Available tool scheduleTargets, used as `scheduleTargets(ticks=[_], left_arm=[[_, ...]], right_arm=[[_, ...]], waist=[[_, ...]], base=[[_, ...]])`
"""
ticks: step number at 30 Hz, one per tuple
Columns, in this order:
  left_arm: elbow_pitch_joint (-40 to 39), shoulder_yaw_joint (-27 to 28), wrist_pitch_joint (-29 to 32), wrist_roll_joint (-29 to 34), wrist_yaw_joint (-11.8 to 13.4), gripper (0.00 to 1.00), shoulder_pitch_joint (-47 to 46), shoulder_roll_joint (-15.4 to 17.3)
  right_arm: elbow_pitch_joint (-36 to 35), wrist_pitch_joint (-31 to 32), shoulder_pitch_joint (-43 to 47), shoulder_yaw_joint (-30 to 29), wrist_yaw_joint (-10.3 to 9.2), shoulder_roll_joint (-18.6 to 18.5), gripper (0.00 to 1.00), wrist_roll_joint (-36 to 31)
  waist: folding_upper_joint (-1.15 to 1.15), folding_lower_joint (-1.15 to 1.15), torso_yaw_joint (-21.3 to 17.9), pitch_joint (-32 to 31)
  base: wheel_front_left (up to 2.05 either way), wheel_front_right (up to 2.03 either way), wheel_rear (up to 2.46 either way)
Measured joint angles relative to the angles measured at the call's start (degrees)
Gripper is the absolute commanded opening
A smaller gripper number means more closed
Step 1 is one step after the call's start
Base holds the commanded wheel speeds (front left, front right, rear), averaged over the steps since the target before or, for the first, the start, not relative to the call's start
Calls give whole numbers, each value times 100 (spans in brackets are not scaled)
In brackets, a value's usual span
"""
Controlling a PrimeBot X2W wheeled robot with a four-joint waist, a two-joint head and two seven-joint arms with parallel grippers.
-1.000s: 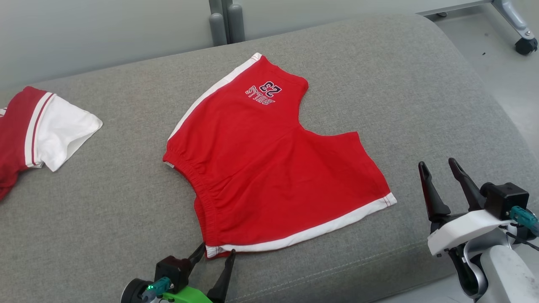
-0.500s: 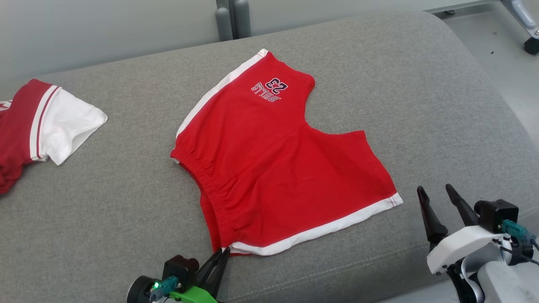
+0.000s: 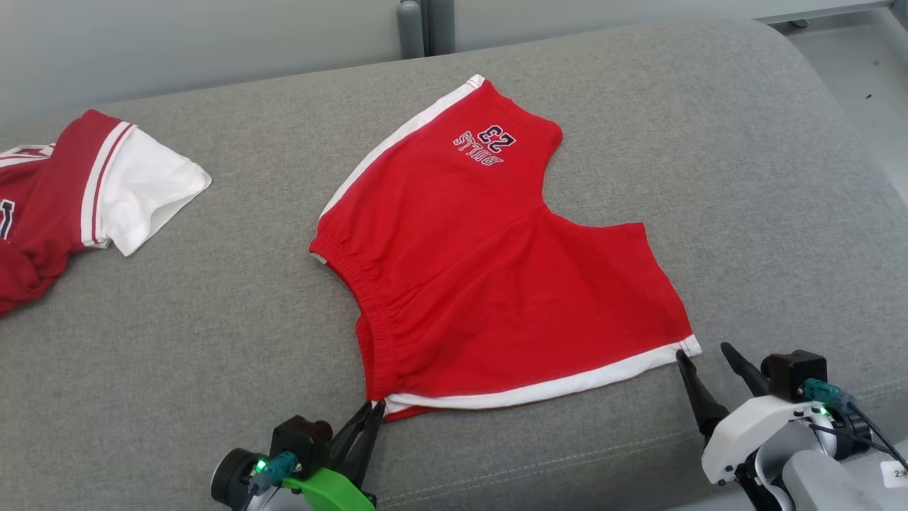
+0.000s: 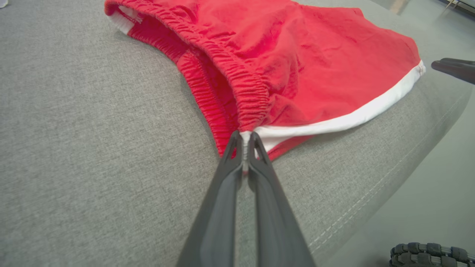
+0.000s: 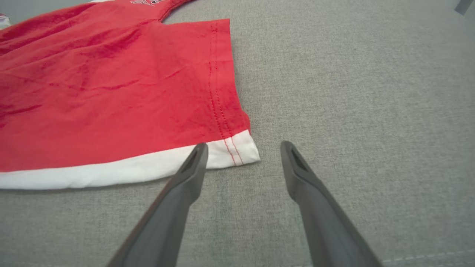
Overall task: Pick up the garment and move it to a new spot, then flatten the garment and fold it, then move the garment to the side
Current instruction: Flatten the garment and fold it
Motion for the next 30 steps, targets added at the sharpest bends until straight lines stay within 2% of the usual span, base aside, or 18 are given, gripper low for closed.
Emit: scheduleTargets(ticks=[9, 10, 11, 13, 14, 15, 17, 18, 21, 22, 24, 25, 30], left_arm=[[12, -25, -19, 1, -16, 0, -109, -13], [16, -25, -19, 1, -16, 0, -115, -14], [22, -25, -19, 1, -16, 0, -116, -14], [27, -25, -21, 1, -18, 0, -117, -15], [31, -25, -46, 1, -18, 0, -118, -16], [34, -24, -46, 1, -22, 0, -120, -18], [37, -21, -46, 1, -44, 0, -121, -19], [41, -20, -47, 1, -47, 0, -123, -20], [53, -12, -48, 1, -47, 0, -127, -24], [56, -10, -48, 1, -47, 0, -129, -26], [59, 4, -48, 0, -47, 0, -131, -30], [62, 14, -48, 0, -47, 0, -132, -33], [-12, 252, -49, -112, -47, 0, -136, -68]], right_arm=[[487, 32, -366, 194, 21, -48, 100, -68], [535, 32, -388, 211, 21, -46, 95, -67], [573, 31, -405, 229, 21, -37, 83, -65], [649, 31, -449, 252, 21, -21, 80, -53], [678, 31, -466, 265, 21, -18, 60, -47], [713, 31, -483, 275, 21, -14, 49, -42], [746, 31, -497, 283, 21, -12, 47, -34], [780, 31, -514, 292, 21, -9, 41, -25], [844, 30, -591, 376, 21, -2, 41, 13], [845, 30, -615, 414, 21, 0, 24, 16], [848, 29, -671, 469, 22, 8, 24, 64], [849, 21, -700, 488, 22, 8, 0, 73], [759, -11, -809, 510, 22, 15, 0, 382]], waist=[[0, 0, 77, 123], [0, 0, 84, 131], [0, 0, 88, 136], [0, 0, 93, 143], [0, 0, 94, 146], [0, 0, 95, 149], [0, 0, 95, 152], [0, 0, 94, 154], [0, 0, 86, 161], [0, 0, 83, 163], [0, 0, 74, 166], [0, 0, 70, 168], [0, 0, 44, 164]], base=[[0, 0, 0], [0, 0, 0], [0, 0, 0], [0, 0, 0], [0, 0, 0], [0, 0, 0], [0, 0, 0], [0, 0, 0], [0, 0, 0], [0, 0, 0], [0, 0, 0], [0, 0, 0], [0, 0, 0]])
